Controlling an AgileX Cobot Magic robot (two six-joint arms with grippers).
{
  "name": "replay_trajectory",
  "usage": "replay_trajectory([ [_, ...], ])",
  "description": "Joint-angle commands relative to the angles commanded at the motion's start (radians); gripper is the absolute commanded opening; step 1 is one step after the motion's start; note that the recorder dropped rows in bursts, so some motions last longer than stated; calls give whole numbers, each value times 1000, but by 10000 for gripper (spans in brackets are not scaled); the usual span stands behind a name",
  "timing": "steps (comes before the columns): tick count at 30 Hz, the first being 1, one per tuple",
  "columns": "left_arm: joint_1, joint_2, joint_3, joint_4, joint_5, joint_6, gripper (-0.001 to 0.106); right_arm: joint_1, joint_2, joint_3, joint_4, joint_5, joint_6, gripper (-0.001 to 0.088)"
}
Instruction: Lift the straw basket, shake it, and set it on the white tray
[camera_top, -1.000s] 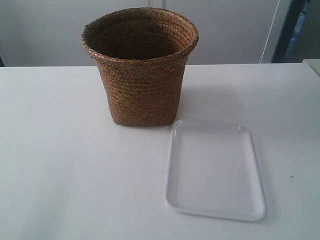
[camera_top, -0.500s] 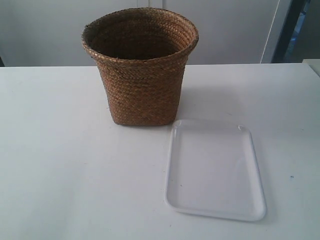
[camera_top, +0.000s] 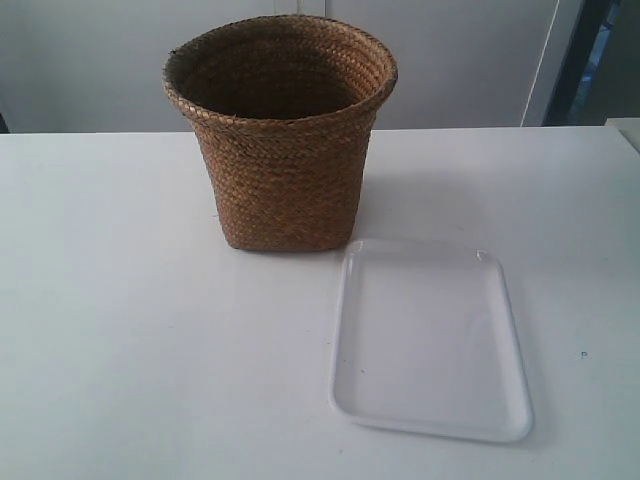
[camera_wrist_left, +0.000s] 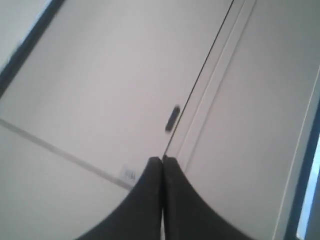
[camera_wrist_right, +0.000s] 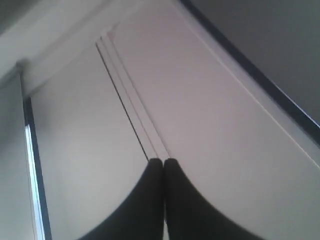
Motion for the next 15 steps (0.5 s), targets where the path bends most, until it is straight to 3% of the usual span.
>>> replay_trajectory([
  [6,0,355,-384,60,118,44,0,0,308,-286,7,29,-54,0],
  [10,0,722,-644,134,206,44,0,0,651,-522,-99,249,-62,0],
  [12,-2,879,-783,197,376,31,0,0,823,-652,-194,461,-62,0],
  [15,-26,1090,-951,216,872,-5,0,18,1087,-884,-253,937,-50,0],
])
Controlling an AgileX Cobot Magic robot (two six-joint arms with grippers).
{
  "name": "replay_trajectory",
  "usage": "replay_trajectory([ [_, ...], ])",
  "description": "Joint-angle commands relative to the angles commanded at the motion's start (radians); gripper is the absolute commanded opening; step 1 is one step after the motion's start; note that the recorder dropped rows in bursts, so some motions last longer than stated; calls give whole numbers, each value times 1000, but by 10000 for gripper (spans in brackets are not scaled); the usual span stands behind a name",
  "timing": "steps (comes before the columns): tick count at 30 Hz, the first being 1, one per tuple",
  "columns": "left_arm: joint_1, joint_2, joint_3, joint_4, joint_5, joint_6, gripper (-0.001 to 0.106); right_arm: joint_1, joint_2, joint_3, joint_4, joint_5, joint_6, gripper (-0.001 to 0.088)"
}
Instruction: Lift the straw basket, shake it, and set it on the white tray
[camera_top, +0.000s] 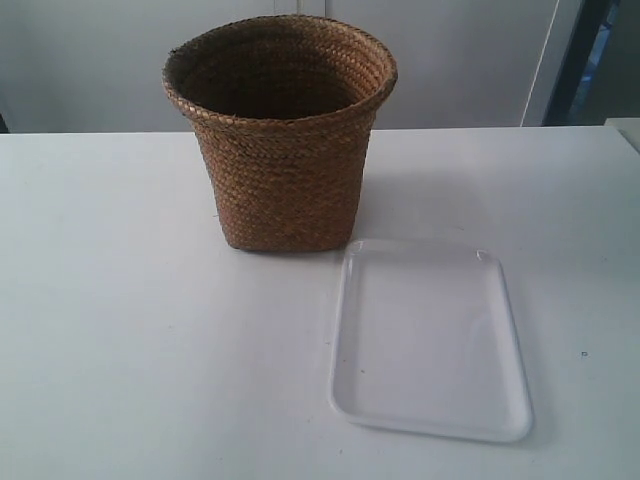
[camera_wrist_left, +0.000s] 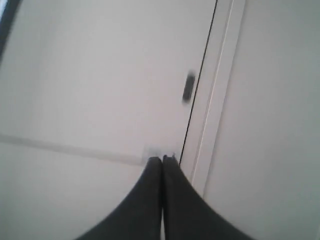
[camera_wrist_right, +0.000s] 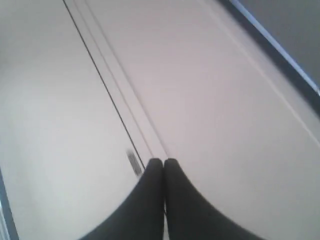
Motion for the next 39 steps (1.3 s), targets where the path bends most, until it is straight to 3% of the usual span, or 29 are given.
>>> replay_trajectory([
  [2,-14,103,-48,-4,218,0,0,13,110,-123,20,243,0,0],
  [4,-32,192,-81,-19,345,0,0,15,210,-227,57,472,-25,0],
  [7,-47,261,-100,-86,389,51,0,15,294,-315,156,628,-97,0],
  [8,-63,277,-112,-144,360,197,27,15,326,-349,238,661,-222,0],
  [9,-66,281,-121,-173,343,251,55,15,338,-361,278,669,-281,0],
  [11,-74,294,-164,-284,300,367,226,15,382,-392,397,666,-381,2],
  [12,-74,311,-209,-341,303,412,374,15,429,-412,457,674,-445,36],
  [13,-74,320,-226,-355,313,415,433,15,457,-429,487,693,-494,79],
  [14,-74,347,-273,-403,380,411,574,15,511,-455,528,722,-533,209],
  [15,-74,357,-293,-415,416,411,626,15,539,-467,555,724,-532,296],
  [16,-74,389,-316,-420,467,411,707,15,588,-488,597,717,-537,480],
  [17,-74,416,-318,-427,461,411,714,15,630,-506,618,706,-555,638],
  [18,-74,452,-319,-429,427,411,714,15,666,-527,635,695,-568,734],
  [19,-74,491,-329,-433,389,411,714,15,701,-546,654,690,-584,764],
  [24,-74,628,-380,-466,389,413,714,15,824,-625,775,685,-607,761],
  [28,-74,661,-407,-468,309,419,714,22,830,-640,796,573,-607,761],
  [33,-74,684,-409,-512,266,414,714,99,873,-641,809,407,-615,761],
  [39,-74,690,-409,-525,273,416,714,143,929,-641,805,394,-616,710],
])
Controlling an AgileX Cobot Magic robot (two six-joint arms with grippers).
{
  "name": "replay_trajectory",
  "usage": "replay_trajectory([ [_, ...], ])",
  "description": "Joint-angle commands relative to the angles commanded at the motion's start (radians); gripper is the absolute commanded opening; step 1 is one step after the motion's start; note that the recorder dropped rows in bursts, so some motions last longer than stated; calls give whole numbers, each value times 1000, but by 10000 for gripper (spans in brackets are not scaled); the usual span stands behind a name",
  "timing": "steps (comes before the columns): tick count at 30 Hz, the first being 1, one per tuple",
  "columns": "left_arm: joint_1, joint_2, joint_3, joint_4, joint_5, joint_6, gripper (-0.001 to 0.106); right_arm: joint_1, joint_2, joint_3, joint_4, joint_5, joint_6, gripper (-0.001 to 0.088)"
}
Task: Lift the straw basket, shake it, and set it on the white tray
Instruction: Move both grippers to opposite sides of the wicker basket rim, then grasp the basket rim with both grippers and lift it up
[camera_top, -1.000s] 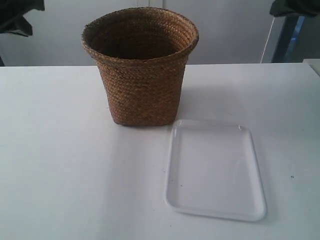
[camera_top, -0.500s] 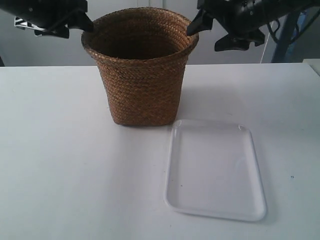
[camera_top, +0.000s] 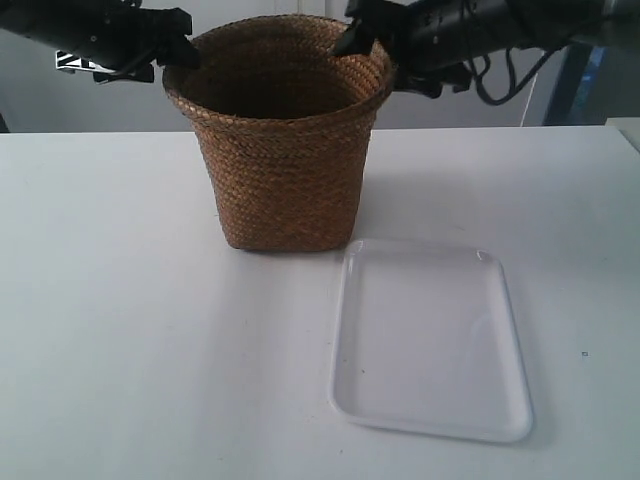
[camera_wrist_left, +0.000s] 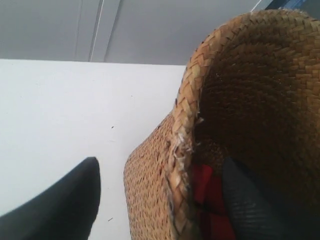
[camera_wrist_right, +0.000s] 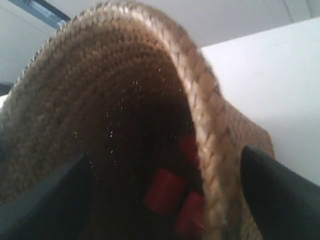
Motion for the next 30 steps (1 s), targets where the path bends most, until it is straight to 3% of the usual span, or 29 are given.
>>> replay_trajectory([
  [4,0,34,0,0,10,0,693,2,16,0,2,-13,7,563],
  [6,0,61,0,0,-12,0,623,-1,18,0,2,-13,9,413],
  [7,0,69,0,-7,-24,-4,565,-1,18,0,2,-13,9,314],
  [10,0,77,0,-38,-32,-4,235,-1,18,0,2,-11,9,-6],
  [11,0,69,0,-38,-23,-1,64,-1,18,0,4,-7,22,-1],
  [12,0,61,0,-34,-17,14,5,-1,16,0,4,-4,23,0],
  [18,0,-13,0,-34,-15,47,0,-1,-50,0,2,26,18,0],
  [24,-7,-107,0,-54,51,47,0,1,-159,0,-70,149,16,0],
  [30,-59,-191,42,-35,77,121,0,39,-274,6,-403,254,170,0],
])
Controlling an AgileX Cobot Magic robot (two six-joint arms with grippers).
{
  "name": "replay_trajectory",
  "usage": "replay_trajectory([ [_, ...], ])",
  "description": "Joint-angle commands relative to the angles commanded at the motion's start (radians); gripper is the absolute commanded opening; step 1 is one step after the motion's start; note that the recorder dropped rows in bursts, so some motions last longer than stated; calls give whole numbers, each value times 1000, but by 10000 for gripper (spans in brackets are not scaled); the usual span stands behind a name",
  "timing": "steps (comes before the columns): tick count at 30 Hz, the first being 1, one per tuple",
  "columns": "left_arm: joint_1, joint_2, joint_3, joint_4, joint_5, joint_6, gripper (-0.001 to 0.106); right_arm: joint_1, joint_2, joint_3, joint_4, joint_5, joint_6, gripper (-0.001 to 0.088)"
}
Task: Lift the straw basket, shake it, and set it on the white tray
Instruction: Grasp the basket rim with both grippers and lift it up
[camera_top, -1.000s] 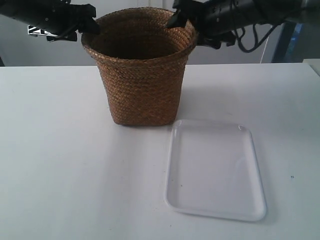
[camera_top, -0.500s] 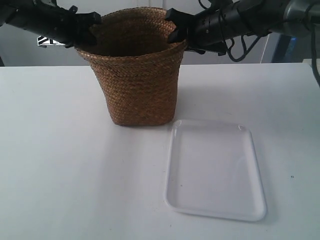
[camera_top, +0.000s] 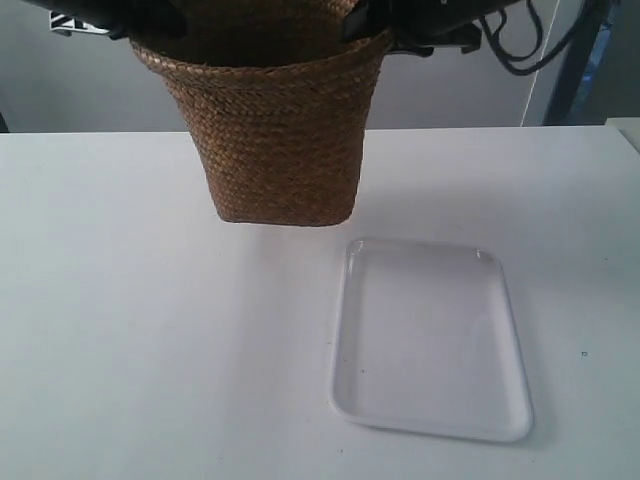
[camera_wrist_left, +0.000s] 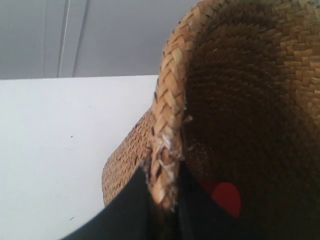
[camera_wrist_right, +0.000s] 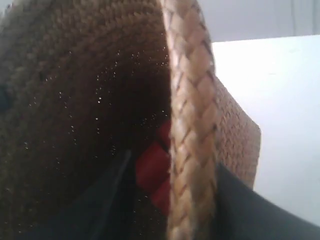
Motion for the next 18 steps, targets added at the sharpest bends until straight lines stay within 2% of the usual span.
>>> replay_trajectory([
  [3,-37,-56,67,12,-41,5,0,22,-55,1,-92,32,42,0],
  [7,-68,-137,163,39,-98,10,0,51,-123,65,-94,50,69,0],
  [13,-97,-285,338,32,-167,7,0,83,-268,278,-94,-41,123,0],
  [18,-187,-441,508,32,-254,57,0,151,-434,506,-94,-172,124,0],
])
